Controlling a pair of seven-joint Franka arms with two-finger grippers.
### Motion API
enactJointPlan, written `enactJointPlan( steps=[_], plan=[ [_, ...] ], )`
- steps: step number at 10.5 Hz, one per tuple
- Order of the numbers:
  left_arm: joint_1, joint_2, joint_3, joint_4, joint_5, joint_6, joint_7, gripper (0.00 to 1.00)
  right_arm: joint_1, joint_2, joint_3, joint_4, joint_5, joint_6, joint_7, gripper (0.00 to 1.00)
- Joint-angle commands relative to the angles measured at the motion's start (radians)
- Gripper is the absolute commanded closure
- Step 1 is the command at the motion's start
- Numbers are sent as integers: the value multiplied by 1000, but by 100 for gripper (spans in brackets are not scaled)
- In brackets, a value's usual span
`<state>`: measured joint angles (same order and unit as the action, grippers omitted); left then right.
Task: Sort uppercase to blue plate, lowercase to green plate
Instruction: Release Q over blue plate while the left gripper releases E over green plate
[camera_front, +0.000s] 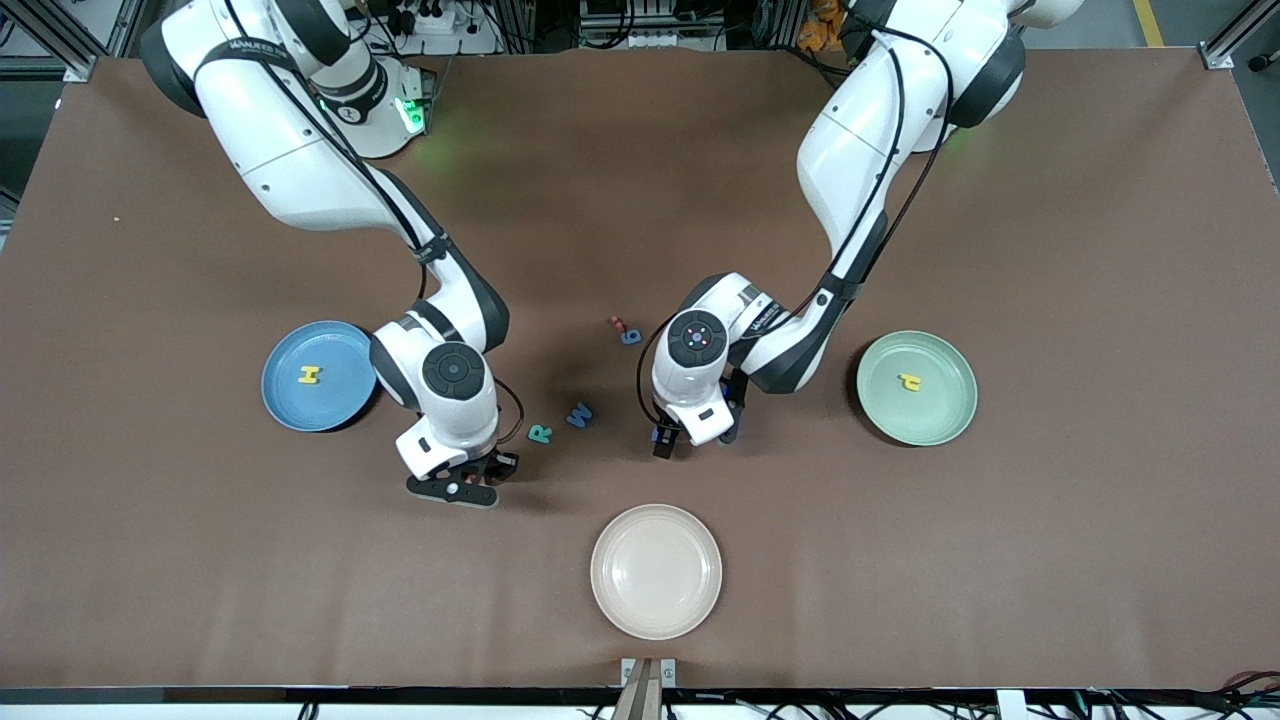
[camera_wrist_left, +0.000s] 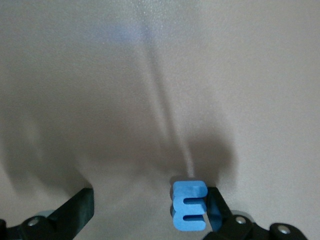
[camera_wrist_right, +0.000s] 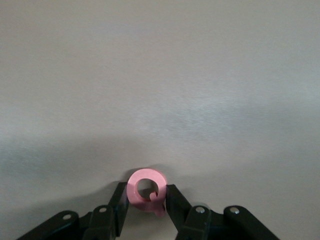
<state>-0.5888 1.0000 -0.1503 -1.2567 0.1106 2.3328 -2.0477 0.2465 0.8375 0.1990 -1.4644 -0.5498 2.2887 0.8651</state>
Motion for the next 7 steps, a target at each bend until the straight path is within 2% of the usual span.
enactJointPlan(
  steps=[1,2,5,7],
  plan=[
    [-9,-1,12,-4,-23,-32,-16,90,-35,-92,19,-87,21,-49,-79,78],
    [-9,-1,12,-4,-19,-32,-14,100,-44,-156,19,-159,21,-49,-104,78],
    [-9,-4,14,-4,-11,-32,-12,100,-79,-412,8,-481,24,4,-179,78],
    [-8,-30,14,-9,6,-35,-11,100,-92,-571,-71,-726,24,142,-275,78]
  ],
)
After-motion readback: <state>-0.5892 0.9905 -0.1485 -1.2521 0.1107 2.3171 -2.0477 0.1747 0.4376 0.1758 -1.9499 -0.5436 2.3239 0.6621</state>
